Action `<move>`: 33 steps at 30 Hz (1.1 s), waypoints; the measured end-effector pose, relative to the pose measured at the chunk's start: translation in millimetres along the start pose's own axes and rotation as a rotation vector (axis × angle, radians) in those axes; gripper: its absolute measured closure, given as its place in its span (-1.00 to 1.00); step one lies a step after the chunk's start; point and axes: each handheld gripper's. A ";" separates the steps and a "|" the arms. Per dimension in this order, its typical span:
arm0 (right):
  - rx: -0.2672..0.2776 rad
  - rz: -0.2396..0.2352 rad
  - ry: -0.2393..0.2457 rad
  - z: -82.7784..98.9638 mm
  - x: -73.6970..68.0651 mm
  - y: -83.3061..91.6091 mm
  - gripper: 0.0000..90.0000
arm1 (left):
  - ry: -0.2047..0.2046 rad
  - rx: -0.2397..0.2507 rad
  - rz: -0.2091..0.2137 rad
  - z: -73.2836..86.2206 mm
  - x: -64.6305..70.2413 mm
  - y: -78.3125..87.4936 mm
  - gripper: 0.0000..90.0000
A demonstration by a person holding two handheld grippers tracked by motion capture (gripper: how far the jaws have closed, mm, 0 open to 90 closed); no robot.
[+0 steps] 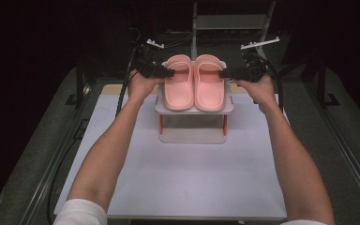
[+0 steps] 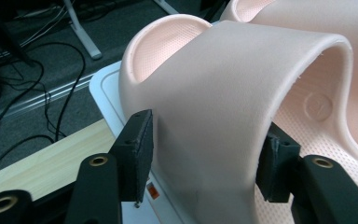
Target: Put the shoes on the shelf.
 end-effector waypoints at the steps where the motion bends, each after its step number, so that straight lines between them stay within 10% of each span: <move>1: 0.008 0.004 0.007 0.4 -0.9 1.3 0.39 | -0.005 0.001 -0.003 -0.5 0.4 2.1 -0.03; 33: 0.047 -0.064 -0.005 14.7 -8.0 25.0 0.24 | -0.006 0.102 0.031 32.0 3.0 38.0 -0.27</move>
Point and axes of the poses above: each handheld gripper's, and its own axes: y roughly backward along the jaws, z roughly out of its underside, x roughly to its right, and after that the axes turned 11 degrees about z, right-handed
